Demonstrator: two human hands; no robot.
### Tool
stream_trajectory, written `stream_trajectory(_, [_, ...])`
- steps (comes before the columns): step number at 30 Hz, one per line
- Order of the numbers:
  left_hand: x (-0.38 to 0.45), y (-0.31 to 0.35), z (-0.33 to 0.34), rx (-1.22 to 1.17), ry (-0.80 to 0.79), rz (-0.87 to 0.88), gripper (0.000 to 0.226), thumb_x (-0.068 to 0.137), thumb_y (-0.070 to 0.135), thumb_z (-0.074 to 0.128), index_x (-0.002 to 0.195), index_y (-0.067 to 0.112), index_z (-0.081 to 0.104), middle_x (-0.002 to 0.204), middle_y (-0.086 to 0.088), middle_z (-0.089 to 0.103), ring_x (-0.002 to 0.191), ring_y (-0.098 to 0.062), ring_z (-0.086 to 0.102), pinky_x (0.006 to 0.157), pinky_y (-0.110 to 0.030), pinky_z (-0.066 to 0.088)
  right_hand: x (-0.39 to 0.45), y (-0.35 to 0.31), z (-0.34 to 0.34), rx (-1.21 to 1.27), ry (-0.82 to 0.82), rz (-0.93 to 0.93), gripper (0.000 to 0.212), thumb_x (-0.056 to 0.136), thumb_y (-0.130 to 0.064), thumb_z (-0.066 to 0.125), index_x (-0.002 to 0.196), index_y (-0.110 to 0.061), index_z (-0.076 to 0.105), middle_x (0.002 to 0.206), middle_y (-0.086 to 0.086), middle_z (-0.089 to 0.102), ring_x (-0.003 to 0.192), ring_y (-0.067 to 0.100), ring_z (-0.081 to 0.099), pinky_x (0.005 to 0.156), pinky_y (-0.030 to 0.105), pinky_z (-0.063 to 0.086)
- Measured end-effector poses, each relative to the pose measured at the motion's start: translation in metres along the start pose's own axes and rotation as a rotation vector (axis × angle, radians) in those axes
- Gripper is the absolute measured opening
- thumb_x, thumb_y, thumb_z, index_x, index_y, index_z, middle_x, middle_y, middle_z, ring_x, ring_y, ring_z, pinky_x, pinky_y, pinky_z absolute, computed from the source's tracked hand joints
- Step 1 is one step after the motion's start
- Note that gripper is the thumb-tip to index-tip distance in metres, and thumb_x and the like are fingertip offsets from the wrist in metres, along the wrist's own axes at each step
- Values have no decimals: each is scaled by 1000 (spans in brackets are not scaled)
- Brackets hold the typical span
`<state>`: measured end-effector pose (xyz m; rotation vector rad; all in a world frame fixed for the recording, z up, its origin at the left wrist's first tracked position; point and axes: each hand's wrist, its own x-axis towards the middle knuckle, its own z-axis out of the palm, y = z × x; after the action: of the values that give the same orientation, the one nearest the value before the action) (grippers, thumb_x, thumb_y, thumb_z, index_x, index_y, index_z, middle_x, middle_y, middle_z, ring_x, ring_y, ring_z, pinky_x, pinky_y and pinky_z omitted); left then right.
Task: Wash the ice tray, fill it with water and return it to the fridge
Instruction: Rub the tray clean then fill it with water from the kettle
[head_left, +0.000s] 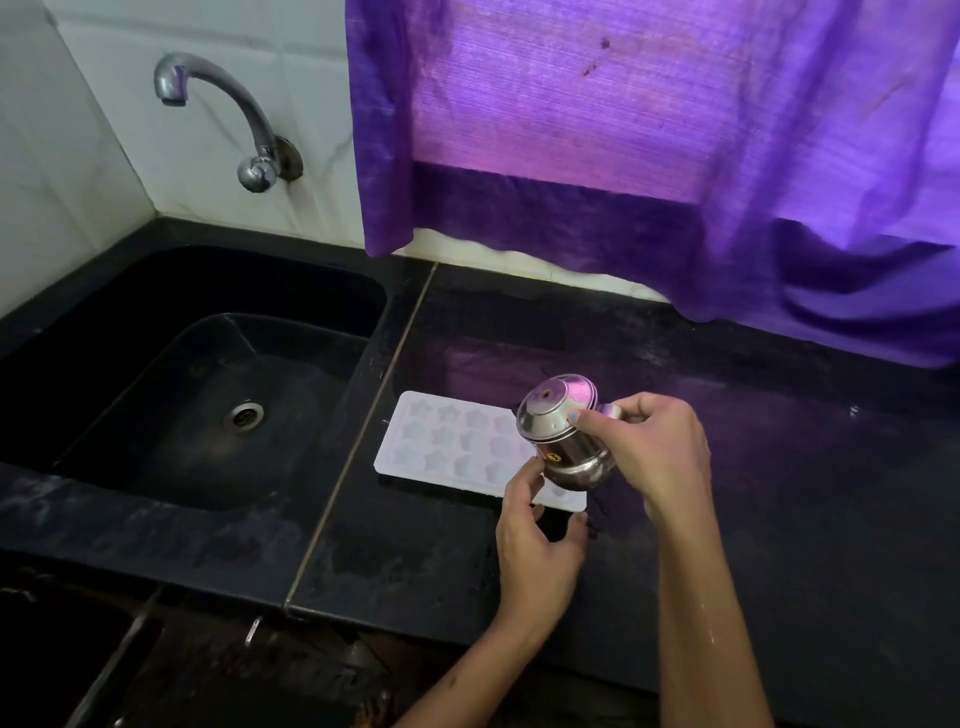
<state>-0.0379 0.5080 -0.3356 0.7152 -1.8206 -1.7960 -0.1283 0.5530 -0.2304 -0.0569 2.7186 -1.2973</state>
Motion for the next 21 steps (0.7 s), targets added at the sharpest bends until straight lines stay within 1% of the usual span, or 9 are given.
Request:
stream_trajectory(5, [3,-1,-7,7,-12,-47,61,75,8,70,126,31,47,124,16,55,115,9,48,93,-14,40,-6,-8,8,-51,-10,-21,29,68,-45,78,71,-21,64,70,-6,67,73,17,64,69,35,49])
stream_trajectory(9, [8,0,-14,6,-22,-71,62,76,4,70,125,32,46,123,14,54,111,8,50,90,-13,42,-9,-16,15,-96,-14,-16,29,70,-45,78,73,-20,63,72,-6,67,76,18,63,66,30,42])
stream_trajectory(13, [16,-2,-19,15,-34,-80,61,76,5,70,129,25,47,125,8,53,111,5,51,88,-12,43,-9,-23,20,-127,-7,-3,30,70,-46,78,74,-20,63,75,-6,66,80,21,60,69,30,40])
stream_trajectory(16, [21,-3,-23,25,-41,-86,60,76,5,70,129,23,48,122,9,53,108,8,50,85,-8,42,-9,-25,25,-140,-2,4,30,71,-45,77,73,-20,63,74,-6,65,80,22,60,70,31,41])
stream_trajectory(19, [22,-5,-25,29,-48,-98,58,76,7,71,128,23,49,119,11,54,107,10,49,86,-10,41,-11,-25,28,-153,10,6,29,71,-45,77,75,-20,63,76,-6,65,81,22,60,70,30,39])
stream_trajectory(21, [23,-5,-26,29,-59,-108,58,76,7,71,128,22,49,118,11,56,106,12,49,86,-8,41,-12,-25,29,-160,21,2,29,71,-45,77,75,-20,63,78,-5,66,81,22,59,69,30,38])
